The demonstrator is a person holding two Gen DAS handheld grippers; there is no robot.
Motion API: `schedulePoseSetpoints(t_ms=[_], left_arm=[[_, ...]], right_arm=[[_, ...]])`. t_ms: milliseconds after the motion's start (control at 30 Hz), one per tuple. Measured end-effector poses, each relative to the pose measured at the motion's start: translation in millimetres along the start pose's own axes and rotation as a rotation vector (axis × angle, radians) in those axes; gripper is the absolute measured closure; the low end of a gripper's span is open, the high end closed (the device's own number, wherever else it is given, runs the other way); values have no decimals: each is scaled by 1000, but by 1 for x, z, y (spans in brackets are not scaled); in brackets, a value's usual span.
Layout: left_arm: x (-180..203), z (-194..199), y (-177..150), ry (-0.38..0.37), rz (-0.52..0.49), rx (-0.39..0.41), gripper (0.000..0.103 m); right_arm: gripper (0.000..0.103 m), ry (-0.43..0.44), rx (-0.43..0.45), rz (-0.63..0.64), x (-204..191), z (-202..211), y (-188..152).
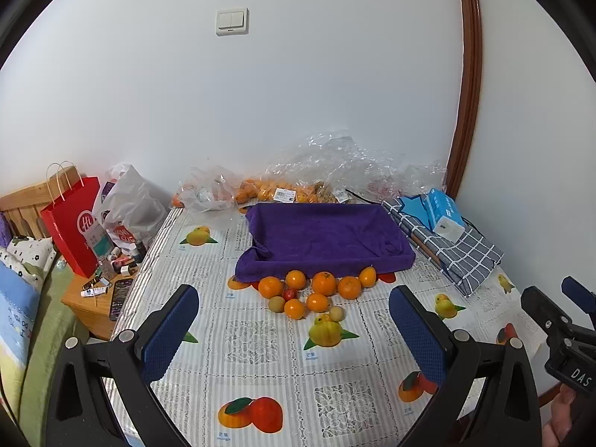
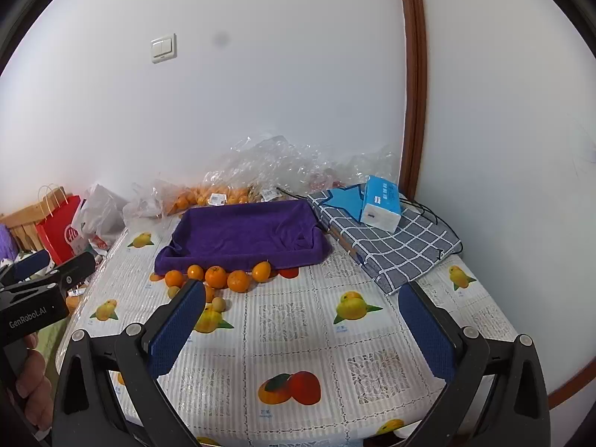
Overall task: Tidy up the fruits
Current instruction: 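Move both tools toward the oranges in front of the purple towel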
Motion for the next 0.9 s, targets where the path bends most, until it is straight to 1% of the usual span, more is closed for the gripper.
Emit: schedulePoseSetpoints(t_ms=[700, 900], left_arm=[[9, 1, -5, -20, -16, -1, 0], [5, 1, -1, 3, -52, 12, 0]], right_arm=[[1, -4, 18, 1, 0, 6, 3], [1, -6, 13, 7, -1, 5, 2]])
Point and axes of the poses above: each gripper's, at about its wrist camera, not at the fingertips, and z roughly against the way its jaws point, x to its right, y to its top, the point moved 6 cm from there along -z, roughly the way its jaws point, and after that the axes turned 5 degrees about -z, right-handed, at the moved point
